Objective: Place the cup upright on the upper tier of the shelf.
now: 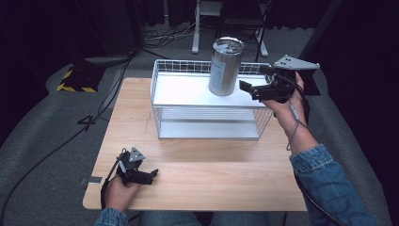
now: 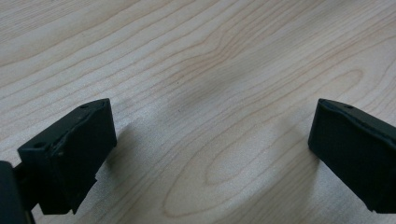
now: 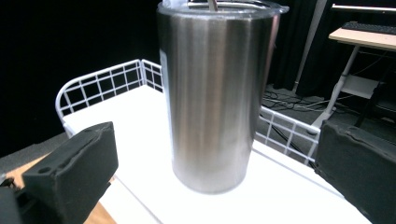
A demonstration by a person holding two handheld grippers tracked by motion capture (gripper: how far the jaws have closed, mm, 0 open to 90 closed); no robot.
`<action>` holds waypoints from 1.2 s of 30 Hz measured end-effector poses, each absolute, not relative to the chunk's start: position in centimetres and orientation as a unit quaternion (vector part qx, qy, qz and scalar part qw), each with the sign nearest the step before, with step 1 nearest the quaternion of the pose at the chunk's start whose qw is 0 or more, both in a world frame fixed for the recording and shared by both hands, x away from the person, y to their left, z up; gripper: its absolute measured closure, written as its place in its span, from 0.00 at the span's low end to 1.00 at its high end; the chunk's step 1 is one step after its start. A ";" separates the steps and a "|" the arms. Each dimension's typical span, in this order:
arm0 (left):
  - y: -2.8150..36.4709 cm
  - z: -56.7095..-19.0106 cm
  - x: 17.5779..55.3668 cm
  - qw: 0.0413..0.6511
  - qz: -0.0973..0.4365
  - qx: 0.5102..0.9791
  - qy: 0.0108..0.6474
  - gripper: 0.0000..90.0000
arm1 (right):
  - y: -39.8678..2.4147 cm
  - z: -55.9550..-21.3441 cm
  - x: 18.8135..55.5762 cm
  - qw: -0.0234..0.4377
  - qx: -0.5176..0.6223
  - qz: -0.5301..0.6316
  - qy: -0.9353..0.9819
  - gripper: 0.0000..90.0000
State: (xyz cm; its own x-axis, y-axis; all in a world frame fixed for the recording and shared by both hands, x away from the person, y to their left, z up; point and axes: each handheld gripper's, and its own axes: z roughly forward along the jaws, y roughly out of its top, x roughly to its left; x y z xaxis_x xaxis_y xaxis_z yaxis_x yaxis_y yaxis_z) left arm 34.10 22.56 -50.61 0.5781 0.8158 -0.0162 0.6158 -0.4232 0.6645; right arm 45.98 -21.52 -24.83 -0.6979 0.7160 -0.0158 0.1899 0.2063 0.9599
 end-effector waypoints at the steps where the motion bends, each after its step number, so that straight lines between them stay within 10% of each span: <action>1: 22.6 -50.6 34.1 0.319 0.157 0.829 0.432 0.02 | -21.8 -24.9 45.6 0.239 0.307 0.548 0.740 0.00; 36: 22.4 -50.7 34.2 0.322 0.160 0.825 0.436 0.02 | -30.9 -34.8 36.6 0.251 0.362 0.475 0.762 0.00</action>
State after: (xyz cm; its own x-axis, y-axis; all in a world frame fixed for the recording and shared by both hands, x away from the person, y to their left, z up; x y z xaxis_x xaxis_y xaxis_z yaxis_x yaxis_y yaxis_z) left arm 34.23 22.36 -50.67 0.5695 0.8219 -0.0163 0.6158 -0.4134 0.6707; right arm 36.61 -30.86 -34.80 -0.6119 0.7900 -0.0389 0.3120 0.2863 0.9059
